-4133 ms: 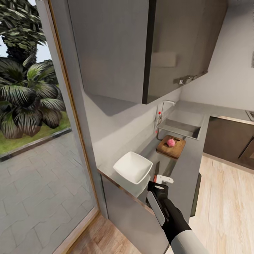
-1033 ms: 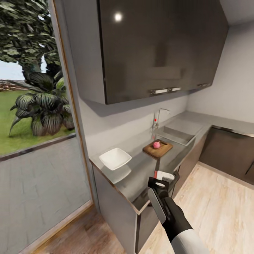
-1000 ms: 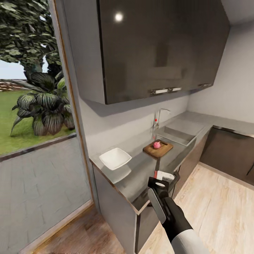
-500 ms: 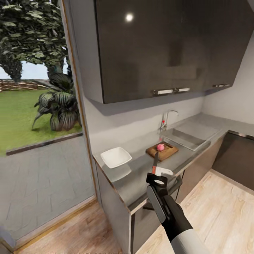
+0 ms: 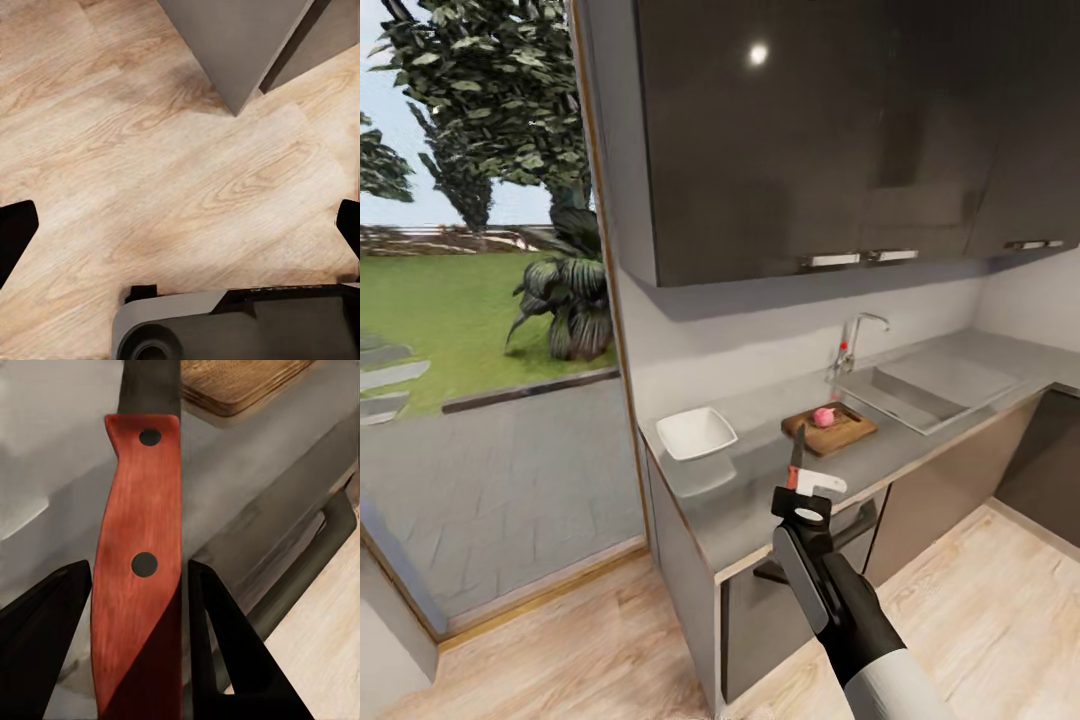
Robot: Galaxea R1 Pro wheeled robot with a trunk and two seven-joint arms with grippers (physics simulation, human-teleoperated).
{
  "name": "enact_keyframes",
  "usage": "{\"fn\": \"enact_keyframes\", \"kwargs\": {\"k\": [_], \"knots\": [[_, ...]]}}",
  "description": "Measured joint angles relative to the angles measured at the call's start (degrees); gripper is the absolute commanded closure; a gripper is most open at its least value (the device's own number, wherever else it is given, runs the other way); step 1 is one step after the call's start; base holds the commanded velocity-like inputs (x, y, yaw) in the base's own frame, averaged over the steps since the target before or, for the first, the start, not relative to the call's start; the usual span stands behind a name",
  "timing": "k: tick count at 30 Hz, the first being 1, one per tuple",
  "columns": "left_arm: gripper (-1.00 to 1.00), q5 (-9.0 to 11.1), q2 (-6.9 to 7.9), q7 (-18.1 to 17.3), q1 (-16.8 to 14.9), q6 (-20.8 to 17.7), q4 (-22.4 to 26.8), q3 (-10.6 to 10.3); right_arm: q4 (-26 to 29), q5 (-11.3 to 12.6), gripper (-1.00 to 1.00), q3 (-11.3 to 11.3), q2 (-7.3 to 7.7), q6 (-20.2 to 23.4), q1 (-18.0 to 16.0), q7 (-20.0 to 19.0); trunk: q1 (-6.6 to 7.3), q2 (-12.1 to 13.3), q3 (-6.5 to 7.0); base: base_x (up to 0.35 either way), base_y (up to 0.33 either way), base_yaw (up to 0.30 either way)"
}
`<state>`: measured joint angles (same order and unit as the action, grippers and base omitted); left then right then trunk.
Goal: In the kitchen, take the Vidalia onion out of the sink, dice it on the chopping board with the paring knife, put the diced onion into the bowl on the countertop, then place both the paring knife and the chopping board into the sink.
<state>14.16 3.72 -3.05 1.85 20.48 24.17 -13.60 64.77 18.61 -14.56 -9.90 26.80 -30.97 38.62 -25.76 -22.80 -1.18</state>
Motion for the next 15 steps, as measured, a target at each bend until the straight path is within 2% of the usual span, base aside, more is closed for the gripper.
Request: {"fn": "enact_keyframes", "kwargs": {"k": [4, 15], "knots": [[-1.0, 0.0, 0.0, 0.0, 0.0, 0.0, 0.0, 0.0, 0.7, -0.1, 1.0, 0.0, 0.02, 0.5, 0.0, 0.0, 0.0, 0.0, 0.0, -0.096, -0.306, 0.256], [-1.0, 0.0, 0.0, 0.0, 0.0, 0.0, 0.0, 0.1, 4.6, -0.1, 1.0, -0.3, 0.41, 0.8, 0.0, -0.1, 0.01, 0.0, 0.0, -0.006, -0.319, 0.256]]}}
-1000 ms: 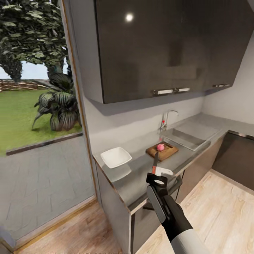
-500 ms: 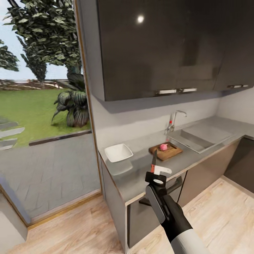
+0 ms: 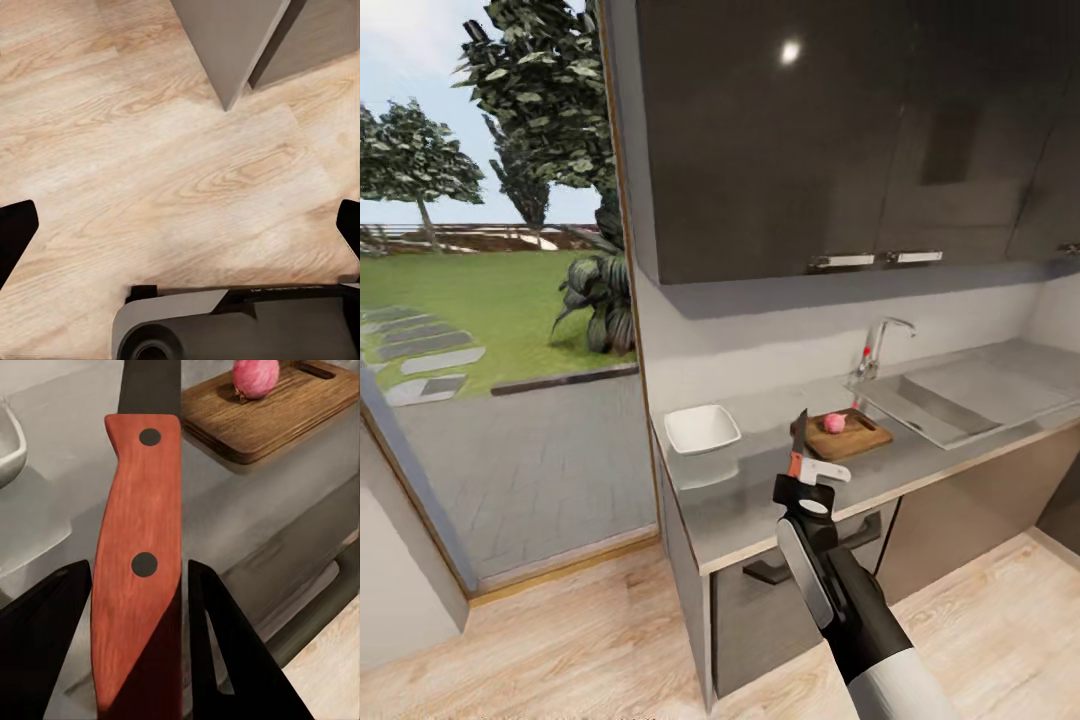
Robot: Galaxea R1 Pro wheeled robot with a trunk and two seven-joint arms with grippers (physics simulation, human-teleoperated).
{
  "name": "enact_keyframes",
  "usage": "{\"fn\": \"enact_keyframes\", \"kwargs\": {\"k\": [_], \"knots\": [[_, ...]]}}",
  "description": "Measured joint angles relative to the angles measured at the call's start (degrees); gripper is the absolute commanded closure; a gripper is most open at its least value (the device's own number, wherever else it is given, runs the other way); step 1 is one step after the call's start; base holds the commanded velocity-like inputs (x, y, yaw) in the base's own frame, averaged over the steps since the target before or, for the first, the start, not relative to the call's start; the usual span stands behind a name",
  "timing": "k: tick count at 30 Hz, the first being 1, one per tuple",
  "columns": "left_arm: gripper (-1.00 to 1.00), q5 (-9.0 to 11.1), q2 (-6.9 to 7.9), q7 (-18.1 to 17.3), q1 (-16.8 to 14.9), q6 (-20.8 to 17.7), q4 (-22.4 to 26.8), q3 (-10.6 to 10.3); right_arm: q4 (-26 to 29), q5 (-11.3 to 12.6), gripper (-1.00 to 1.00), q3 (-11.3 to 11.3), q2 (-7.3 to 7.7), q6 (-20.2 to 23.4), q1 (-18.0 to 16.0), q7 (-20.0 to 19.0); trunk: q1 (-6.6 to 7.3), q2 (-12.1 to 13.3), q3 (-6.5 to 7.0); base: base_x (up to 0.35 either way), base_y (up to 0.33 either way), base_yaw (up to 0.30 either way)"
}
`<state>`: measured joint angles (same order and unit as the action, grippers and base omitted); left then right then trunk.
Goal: In the kitchen, take the Vidalia onion out of the sink, dice it on the chopping board with the paring knife, put the diced onion into the bowl on the countertop, then place both the paring knife and the chopping board into the sink.
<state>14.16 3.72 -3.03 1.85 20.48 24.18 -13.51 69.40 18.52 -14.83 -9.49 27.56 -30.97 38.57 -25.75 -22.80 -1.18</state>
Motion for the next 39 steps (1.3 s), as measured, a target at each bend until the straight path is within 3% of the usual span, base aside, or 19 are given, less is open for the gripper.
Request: {"fn": "enact_keyframes", "kwargs": {"k": [10, 39], "knots": [[-1.0, 0.0, 0.0, 0.0, 0.0, 0.0, -0.1, 0.0, 0.1, 0.0, 1.0, -2.1, 0.05, 0.0, 0.0, 0.0, 0.0, 0.0, 0.0, 0.0, -0.32, 0.256], [-1.0, 0.0, -0.09, 0.0, 0.0, 0.0, -0.5, 0.0, 0.2, 0.0, 1.0, -2.2, 0.06, 0.0, 0.0, 0.0, 0.0, 0.0, 0.0, 0.0, -0.32, 0.252]]}}
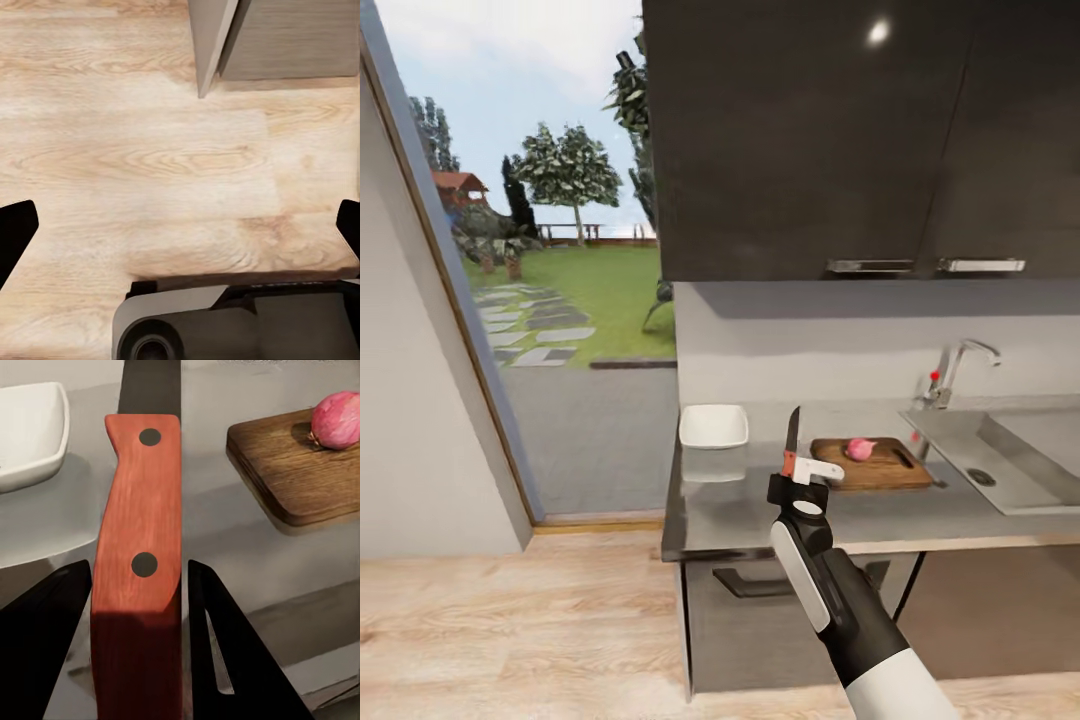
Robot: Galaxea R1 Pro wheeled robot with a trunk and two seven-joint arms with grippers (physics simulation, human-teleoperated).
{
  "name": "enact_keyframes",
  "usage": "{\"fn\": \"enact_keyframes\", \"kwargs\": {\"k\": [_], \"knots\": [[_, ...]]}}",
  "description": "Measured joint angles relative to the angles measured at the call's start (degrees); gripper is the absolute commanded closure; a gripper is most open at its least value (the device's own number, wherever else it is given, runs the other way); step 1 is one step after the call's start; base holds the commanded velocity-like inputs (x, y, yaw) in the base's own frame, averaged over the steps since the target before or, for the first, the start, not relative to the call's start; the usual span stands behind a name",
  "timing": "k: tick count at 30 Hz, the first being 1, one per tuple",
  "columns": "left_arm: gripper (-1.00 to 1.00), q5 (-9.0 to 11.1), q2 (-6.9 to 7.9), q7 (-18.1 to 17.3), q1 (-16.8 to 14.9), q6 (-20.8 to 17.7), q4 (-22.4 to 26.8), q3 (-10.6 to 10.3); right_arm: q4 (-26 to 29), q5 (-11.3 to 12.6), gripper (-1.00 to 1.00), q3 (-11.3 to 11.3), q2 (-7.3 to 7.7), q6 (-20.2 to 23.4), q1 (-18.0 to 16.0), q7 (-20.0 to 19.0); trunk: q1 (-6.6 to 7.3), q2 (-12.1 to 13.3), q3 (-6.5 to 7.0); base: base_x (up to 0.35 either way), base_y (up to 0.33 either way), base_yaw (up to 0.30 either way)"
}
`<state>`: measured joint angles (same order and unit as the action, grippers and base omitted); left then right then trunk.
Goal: In the kitchen, take the Vidalia onion out of the sink, dice it on the chopping board with the paring knife, put the diced onion into the bowl on the countertop, then place both the paring knife and the chopping board into the sink.
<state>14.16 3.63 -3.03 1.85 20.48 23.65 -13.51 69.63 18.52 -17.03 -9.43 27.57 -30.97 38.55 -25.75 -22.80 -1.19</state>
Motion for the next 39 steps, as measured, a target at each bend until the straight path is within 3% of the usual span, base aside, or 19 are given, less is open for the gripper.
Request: {"fn": "enact_keyframes", "kwargs": {"k": [26, 33, 39], "knots": [[-1.0, 0.0, -0.02, 0.0, 0.0, -0.1, 0.0, 0.0, 0.0, 0.0, 1.0, -0.1, 0.79, 0.0, 0.0, 0.0, 0.01, 0.0, 0.0, 0.005, -0.32, 0.01], [-1.0, 0.0, -0.04, 0.0, 0.0, -0.1, 0.0, 0.0, 0.0, 0.0, 1.0, -3.6, 1.39, 0.0, 0.0, 0.0, 0.02, 0.0, 0.0, 0.175, -0.29, 0.0], [-1.0, 0.0, -0.02, 0.0, 0.0, -0.1, 0.0, 0.0, 0.0, 0.0, 1.0, -4.1, 1.66, -0.1, 0.0, 0.0, 0.02, 0.0, 0.0, 0.209, -0.256, 0.0]]}}
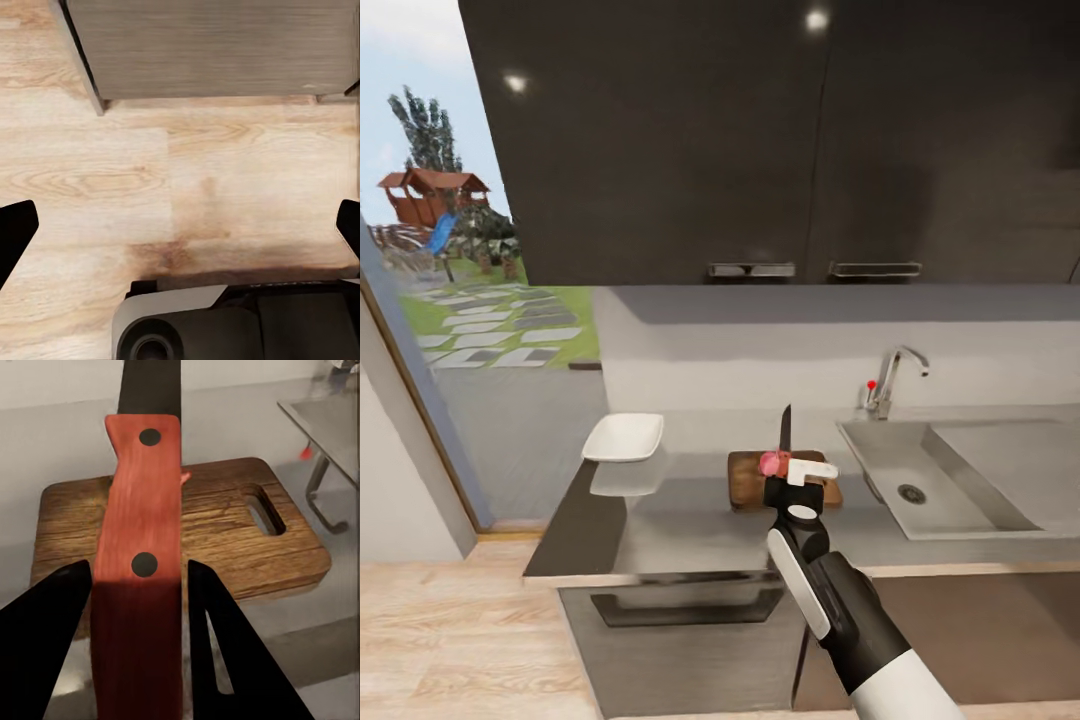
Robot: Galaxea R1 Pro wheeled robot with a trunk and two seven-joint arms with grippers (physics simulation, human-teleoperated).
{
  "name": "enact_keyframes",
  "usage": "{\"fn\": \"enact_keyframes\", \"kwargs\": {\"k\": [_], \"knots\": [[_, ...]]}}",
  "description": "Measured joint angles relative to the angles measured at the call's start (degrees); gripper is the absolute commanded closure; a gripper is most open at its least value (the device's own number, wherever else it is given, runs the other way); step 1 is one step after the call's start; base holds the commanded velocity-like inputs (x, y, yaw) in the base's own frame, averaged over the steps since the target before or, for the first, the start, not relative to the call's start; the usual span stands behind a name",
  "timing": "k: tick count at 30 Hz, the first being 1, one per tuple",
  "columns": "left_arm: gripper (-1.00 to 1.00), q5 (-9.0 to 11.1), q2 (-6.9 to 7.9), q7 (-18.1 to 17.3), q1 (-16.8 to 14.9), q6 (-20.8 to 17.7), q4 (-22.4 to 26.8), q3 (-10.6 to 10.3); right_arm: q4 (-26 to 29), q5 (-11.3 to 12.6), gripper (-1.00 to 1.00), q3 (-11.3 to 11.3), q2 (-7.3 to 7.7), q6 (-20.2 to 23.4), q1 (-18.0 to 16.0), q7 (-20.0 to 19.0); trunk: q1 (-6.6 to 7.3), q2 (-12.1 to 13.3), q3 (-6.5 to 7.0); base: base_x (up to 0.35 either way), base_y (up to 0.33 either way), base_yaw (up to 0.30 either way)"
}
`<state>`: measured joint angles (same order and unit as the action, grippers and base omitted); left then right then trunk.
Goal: In the kitchen, take the Vidalia onion out of the sink, dice it on the chopping board with the paring knife, put the diced onion into the bowl on the countertop, then place both the paring knife and the chopping board into the sink.
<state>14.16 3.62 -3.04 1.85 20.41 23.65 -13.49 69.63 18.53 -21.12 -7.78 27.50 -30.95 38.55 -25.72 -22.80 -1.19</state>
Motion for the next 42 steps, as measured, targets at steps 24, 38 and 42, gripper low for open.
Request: {"fn": "enact_keyframes", "kwargs": {"k": [24, 38, 42], "knots": [[-1.0, 0.0, 0.01, 0.0, 0.0, 0.1, 0.0, 0.0, 0.0, -20.9, 1.0, -7.2, 0.38, 2.9, 0.0, 0.2, -0.02, 0.0, 0.0, 0.087, -0.06, 0.0], [-1.0, 0.0, 0.02, 0.0, 0.0, 0.1, -0.5, 0.1, -0.6, -22.7, 1.0, -7.5, 2.72, 5.9, 0.0, 0.1, -0.02, 0.0, 0.0, 0.0, 0.0, 0.0], [-1.0, 0.0, 0.02, 0.0, 0.0, 0.1, -0.6, 0.1, -0.8, -22.7, 1.0, -7.5, 3.18, 6.1, 0.0, -0.3, -0.02, 0.0, 0.0, 0.0, 0.0, 0.0]]}}
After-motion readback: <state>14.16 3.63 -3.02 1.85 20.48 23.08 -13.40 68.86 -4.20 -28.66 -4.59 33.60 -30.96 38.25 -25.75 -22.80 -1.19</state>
